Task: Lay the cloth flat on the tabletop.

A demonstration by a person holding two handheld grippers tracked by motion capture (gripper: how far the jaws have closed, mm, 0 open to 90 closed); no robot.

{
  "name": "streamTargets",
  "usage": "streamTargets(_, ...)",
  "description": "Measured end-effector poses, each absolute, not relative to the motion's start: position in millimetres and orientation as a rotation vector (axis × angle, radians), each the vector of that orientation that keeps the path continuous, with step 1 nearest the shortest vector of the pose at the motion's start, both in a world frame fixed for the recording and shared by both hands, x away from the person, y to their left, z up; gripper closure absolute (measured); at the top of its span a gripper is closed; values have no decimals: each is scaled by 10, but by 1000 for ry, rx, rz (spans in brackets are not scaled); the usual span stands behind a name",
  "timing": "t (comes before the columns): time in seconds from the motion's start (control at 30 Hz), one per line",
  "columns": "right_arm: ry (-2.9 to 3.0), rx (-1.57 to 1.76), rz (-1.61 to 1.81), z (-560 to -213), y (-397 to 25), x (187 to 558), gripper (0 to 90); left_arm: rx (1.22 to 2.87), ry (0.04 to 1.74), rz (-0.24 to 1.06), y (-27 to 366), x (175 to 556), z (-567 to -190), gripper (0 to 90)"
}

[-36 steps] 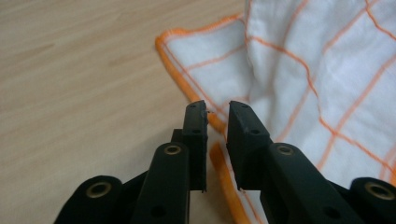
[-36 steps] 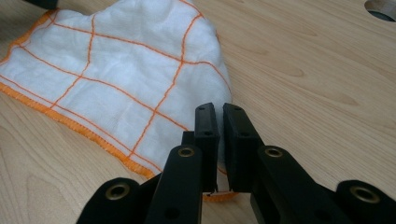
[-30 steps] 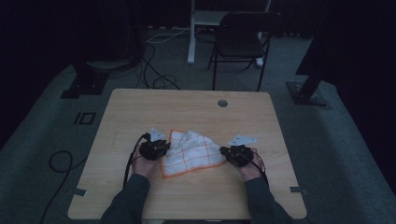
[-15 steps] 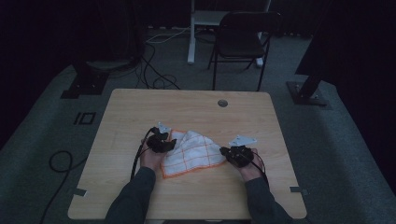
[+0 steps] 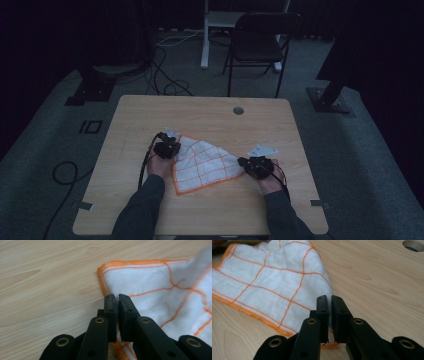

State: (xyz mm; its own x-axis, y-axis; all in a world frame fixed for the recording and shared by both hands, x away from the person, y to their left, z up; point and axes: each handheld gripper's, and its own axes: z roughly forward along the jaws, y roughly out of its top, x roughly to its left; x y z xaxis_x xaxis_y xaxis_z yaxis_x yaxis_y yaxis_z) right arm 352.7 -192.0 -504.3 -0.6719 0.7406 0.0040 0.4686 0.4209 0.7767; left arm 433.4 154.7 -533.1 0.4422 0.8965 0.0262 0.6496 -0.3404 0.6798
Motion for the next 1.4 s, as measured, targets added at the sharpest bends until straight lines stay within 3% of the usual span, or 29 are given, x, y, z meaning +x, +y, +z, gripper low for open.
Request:
streamTargets(0.33, 2343, 1031, 1128, -5055, -1948, 3438, 853, 2069, 1355, 568, 1714, 4345, -5330, 847)
streamTargets(0.53, 2355, 1027, 1139, -5070, -1917, 3390, 853, 2048, 1340, 577, 1671, 4297, -5250, 734)
streamTargets(1.03, 2407, 973, 1141, -5130, -1776, 3285, 853, 2018, 1141, 499, 1227, 4159, -4928, 629)
streamTargets(1.4, 2437, 938, 1148, -5138, -1719, 3251, 853, 2026, 1125, 476, 851, 4236, -4903, 546)
